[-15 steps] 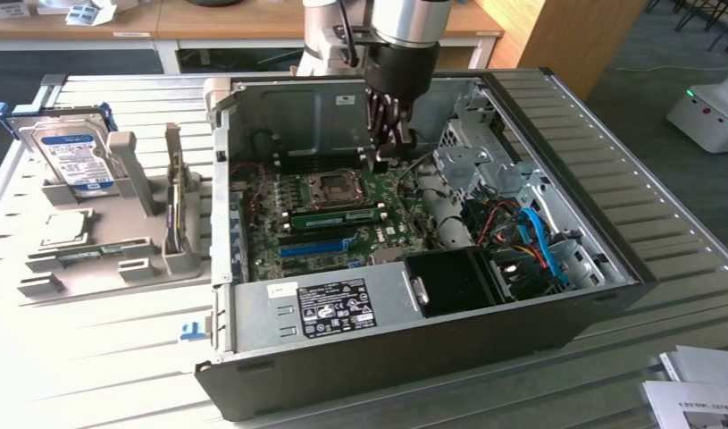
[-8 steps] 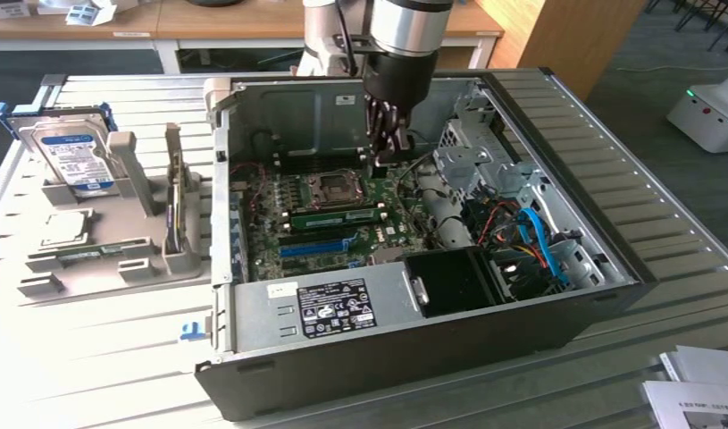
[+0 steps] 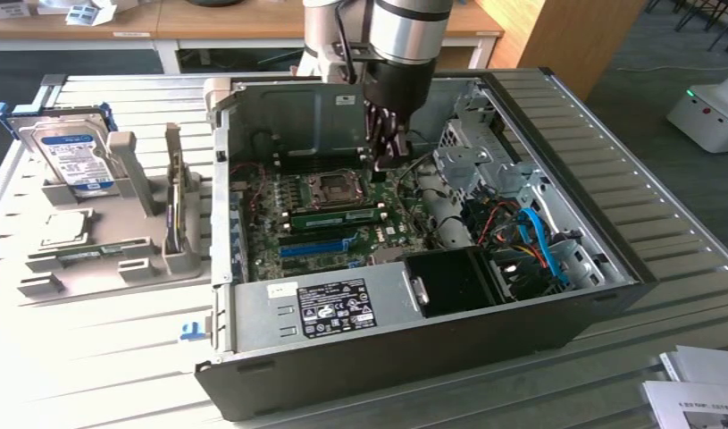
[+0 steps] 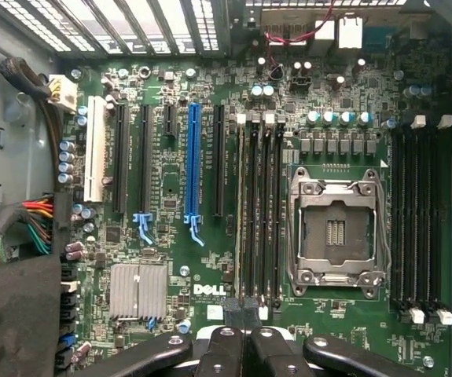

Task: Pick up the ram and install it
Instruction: 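Press down the ram until it locks into place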

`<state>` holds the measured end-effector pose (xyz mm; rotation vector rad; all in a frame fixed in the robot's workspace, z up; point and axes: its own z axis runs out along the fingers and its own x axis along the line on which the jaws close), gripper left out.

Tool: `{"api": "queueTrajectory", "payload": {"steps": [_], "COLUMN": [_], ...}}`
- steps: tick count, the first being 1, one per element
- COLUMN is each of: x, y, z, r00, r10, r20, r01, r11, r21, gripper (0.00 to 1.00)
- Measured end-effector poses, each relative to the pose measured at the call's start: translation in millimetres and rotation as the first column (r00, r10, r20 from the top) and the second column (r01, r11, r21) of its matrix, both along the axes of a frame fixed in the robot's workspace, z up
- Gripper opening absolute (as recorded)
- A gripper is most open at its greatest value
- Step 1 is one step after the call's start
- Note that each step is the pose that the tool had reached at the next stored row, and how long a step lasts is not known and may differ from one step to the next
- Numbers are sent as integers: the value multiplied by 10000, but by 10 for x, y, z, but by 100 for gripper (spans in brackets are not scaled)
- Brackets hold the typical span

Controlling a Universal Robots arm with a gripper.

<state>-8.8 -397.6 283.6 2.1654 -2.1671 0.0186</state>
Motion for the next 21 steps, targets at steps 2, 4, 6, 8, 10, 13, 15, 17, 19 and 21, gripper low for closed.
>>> {"api": "queueTrajectory", "payload": {"steps": [2, 4, 6, 8, 10, 13, 15, 17, 19, 21], "x": [0, 0, 0, 0, 0, 0, 0, 0, 0, 0], "y": [0, 0, 0, 0, 0, 0, 0, 0, 0, 0], "z": [-17, -36, -53, -70, -87, -113, -129, -145, -162, -182], "r00": [10000, 10000, 10000, 10000, 10000, 10000, 10000, 9999, 9999, 9999], "r10": [5, 10, 17, 25, 34, 45, 47, 49, 50, 50], "r20": [8, 20, 34, 51, 67, 84, 88, 91, 93, 93], "r01": [-5, -10, -17, -25, -34, -45, -47, -49, -50, -50], "r11": [10000, 10000, 10000, 10000, 10000, 10000, 10000, 10000, 10000, 10000], "r21": [0, 0, -1, 0, -1, -1, -2, -1, -1, -1], "gripper": [10, 10, 10, 10, 10, 10, 10, 10, 10, 10]}}
